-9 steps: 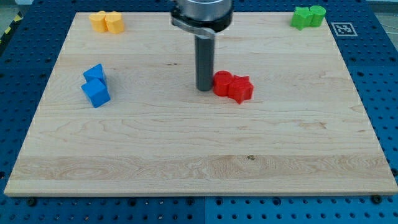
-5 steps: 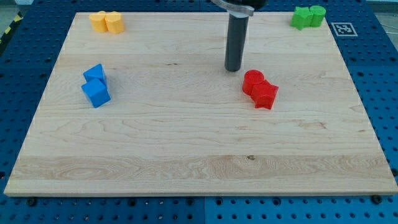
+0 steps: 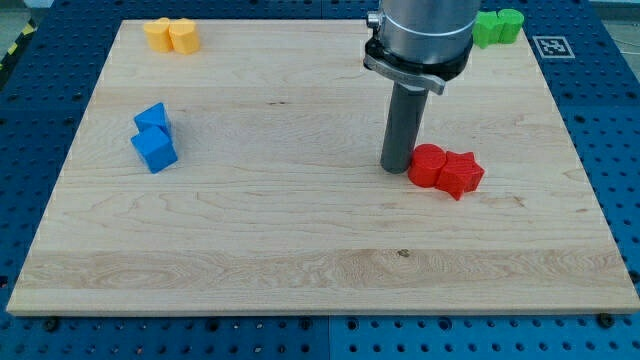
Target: Push red blocks towards bottom of the board
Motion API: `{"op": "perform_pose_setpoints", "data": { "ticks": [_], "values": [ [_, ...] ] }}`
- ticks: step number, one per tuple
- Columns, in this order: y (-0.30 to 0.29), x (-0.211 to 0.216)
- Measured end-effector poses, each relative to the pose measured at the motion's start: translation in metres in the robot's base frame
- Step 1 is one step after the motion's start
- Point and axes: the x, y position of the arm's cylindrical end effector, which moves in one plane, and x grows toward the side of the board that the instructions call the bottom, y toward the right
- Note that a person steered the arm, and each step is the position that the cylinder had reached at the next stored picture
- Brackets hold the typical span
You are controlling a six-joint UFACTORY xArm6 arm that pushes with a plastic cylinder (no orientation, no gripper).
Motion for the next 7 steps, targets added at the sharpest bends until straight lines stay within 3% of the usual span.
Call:
{"op": "perform_pose_setpoints", "data": {
  "ticks": [6,7],
  "values": [
    [0.07,0.003],
    [0.061,-0.03]
  ]
}}
